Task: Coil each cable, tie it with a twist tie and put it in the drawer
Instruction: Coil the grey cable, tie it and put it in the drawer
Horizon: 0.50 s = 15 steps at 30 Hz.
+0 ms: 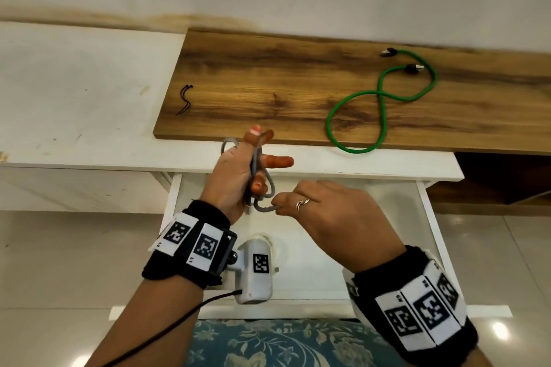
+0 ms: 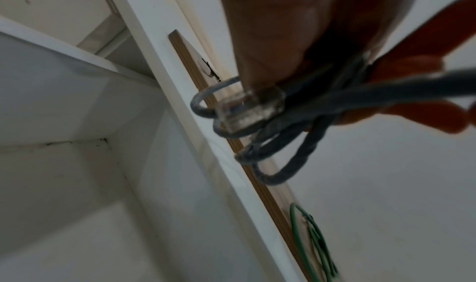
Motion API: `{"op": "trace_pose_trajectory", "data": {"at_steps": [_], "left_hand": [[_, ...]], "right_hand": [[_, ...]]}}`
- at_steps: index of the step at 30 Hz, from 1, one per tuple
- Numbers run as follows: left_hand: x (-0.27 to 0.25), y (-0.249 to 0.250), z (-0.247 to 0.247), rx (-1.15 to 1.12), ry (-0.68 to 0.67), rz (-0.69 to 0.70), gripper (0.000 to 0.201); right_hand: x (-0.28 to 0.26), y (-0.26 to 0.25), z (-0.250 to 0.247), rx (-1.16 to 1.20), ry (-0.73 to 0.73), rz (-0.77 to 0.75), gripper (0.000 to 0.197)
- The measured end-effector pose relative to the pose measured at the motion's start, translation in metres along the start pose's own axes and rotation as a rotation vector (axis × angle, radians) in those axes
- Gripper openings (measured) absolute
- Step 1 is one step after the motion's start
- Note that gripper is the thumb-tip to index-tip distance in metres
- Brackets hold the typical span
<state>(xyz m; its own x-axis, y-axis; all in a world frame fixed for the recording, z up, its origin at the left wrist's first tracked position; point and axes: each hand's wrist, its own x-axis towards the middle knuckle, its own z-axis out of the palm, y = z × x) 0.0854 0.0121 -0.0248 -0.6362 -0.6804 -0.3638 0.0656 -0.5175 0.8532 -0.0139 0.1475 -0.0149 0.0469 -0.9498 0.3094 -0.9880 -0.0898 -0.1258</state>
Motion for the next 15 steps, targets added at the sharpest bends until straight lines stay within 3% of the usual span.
{"op": "trace_pose_trajectory", "data": {"at_steps": [6,11,15], "left_hand": [[-0.005,-0.008,0.008,0.094,-0.132,-0.067,0.027],[-0.006,-0.002,0.004,0.067,-0.165,-0.071,0.03],[-0.011,-0.004,0.005,0.36,-0.246,-0.108,0.038]], "right_hand": [[0.003,0.005,-0.002,0.055,0.168,0.187,0.02],[0.006,0.006,0.003,0.19,0.226,0.231,0.029],[0.003,0.012,0.017,0.35,0.203,0.305,0.033]]}}
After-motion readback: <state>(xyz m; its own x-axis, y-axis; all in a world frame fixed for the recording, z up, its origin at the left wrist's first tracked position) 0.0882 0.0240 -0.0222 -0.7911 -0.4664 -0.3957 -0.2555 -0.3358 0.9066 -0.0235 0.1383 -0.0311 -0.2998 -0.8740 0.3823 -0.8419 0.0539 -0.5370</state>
